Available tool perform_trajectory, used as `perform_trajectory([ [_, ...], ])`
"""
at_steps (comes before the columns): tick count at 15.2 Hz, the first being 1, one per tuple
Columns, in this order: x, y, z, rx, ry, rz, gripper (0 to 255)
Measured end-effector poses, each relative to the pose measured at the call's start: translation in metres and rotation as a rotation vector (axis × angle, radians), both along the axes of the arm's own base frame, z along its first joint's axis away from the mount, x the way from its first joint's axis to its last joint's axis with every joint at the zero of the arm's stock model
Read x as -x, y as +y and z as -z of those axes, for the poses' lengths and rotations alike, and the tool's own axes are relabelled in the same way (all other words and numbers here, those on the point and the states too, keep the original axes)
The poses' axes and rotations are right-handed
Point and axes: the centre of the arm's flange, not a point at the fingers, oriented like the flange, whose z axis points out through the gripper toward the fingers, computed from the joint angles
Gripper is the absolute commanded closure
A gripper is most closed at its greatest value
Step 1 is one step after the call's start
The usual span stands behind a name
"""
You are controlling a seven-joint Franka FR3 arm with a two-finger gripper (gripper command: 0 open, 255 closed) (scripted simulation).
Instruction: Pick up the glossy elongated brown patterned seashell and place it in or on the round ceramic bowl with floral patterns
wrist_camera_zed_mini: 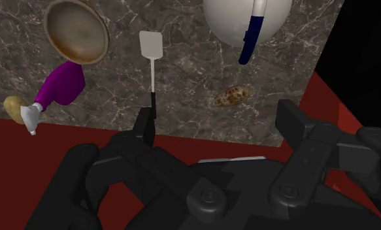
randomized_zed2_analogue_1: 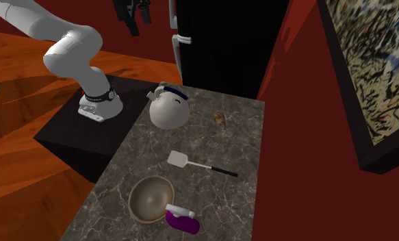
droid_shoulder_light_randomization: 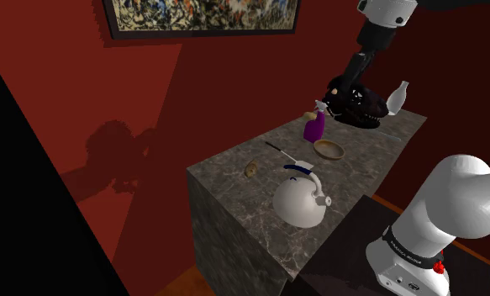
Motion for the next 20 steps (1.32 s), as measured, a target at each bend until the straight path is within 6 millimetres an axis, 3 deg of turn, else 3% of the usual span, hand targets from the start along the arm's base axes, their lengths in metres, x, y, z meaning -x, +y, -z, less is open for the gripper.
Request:
perform_trajectory([
  [3, -0.007, 0.005, 0.013, -0.004, 0.003, 0.02, 0],
  [20, -0.12, 0.056, 0.198, -0.06, 0.032, 0.305, 0],
])
